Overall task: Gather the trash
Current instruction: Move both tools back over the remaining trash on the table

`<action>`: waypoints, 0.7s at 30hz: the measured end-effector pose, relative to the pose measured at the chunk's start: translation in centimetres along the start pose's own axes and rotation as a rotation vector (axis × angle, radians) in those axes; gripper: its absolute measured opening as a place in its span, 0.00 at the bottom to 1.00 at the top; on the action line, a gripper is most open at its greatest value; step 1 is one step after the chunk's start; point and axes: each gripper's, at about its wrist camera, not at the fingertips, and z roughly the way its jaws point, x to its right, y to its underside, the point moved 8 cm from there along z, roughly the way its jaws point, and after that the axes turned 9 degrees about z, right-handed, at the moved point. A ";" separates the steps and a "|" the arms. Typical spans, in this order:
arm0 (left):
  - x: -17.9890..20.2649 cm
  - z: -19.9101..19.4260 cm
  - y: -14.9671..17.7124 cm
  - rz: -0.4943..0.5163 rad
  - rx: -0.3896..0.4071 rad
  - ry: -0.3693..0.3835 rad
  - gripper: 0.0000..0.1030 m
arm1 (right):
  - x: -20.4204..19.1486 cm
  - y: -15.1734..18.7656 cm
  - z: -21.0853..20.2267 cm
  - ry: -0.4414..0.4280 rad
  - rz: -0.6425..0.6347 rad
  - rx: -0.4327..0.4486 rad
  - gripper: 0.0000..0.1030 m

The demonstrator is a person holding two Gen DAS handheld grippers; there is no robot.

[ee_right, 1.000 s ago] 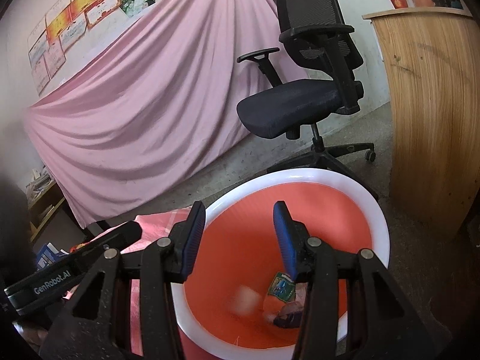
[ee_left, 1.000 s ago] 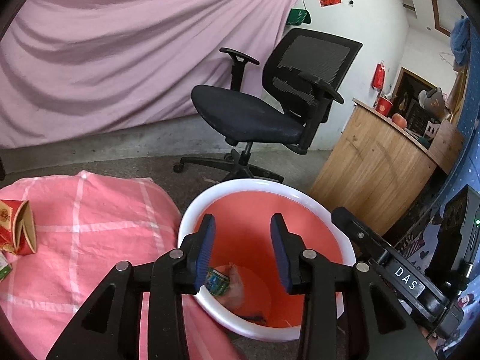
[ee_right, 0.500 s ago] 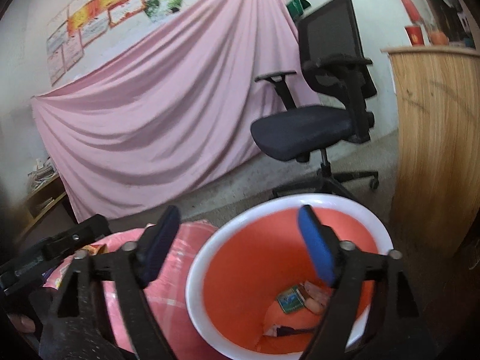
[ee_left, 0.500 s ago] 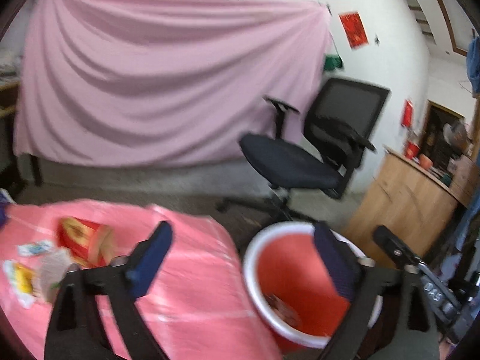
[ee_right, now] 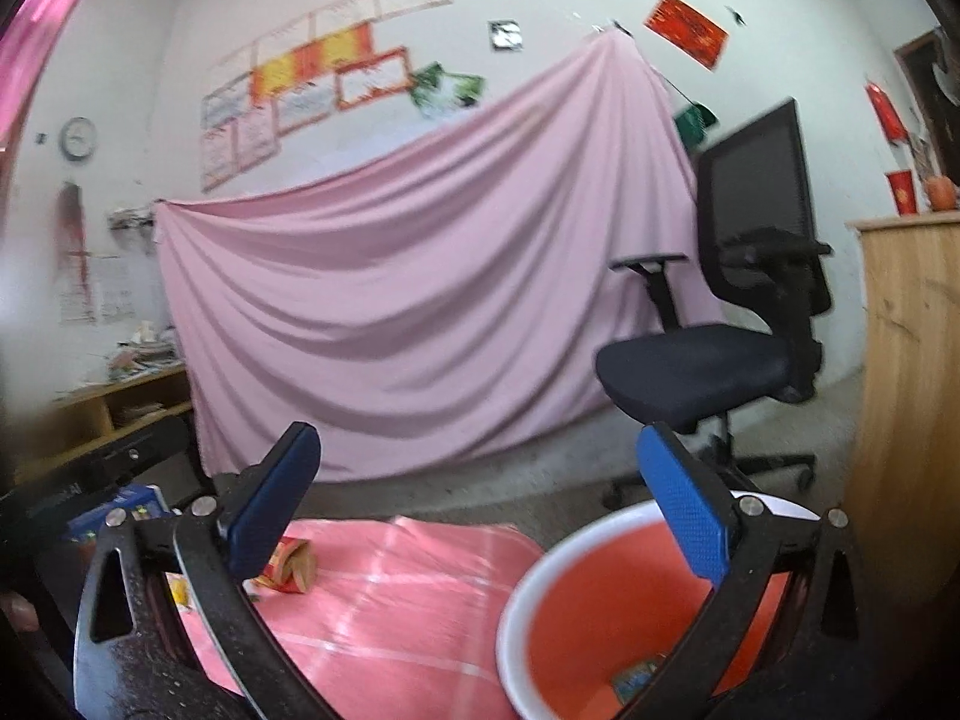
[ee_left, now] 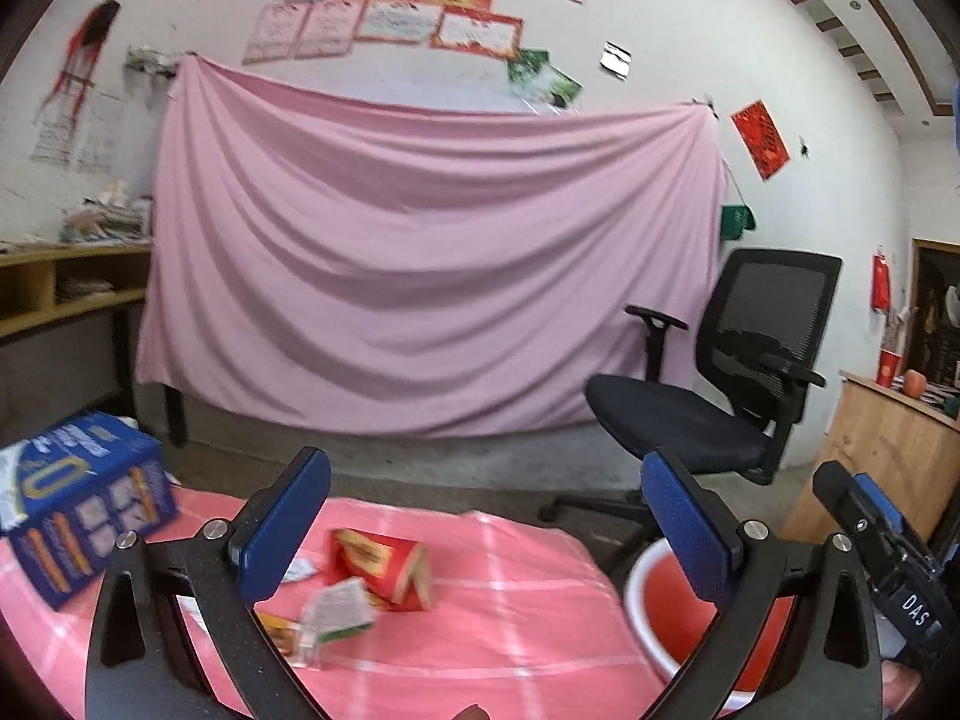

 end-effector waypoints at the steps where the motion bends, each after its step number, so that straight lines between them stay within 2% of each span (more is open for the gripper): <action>1: -0.9 -0.7 0.0 0.000 0.014 -0.031 0.99 | -0.7 0.0 0.0 -0.014 -0.002 0.008 1.00; 7: -5.0 -4.1 0.9 0.031 0.079 -0.151 0.99 | -5.0 1.0 0.6 -0.083 -0.025 0.031 1.00; 11: -7.5 -5.5 1.9 0.068 0.089 -0.197 0.99 | -6.7 1.8 1.1 -0.108 -0.050 0.030 1.00; 15: -9.7 -5.9 3.6 0.093 0.064 -0.218 0.99 | -8.5 3.4 2.0 -0.131 -0.086 -0.005 1.00; 21: -13.0 -4.9 6.3 0.098 -0.023 -0.219 0.99 | -10.3 6.4 3.8 -0.142 -0.151 -0.087 1.00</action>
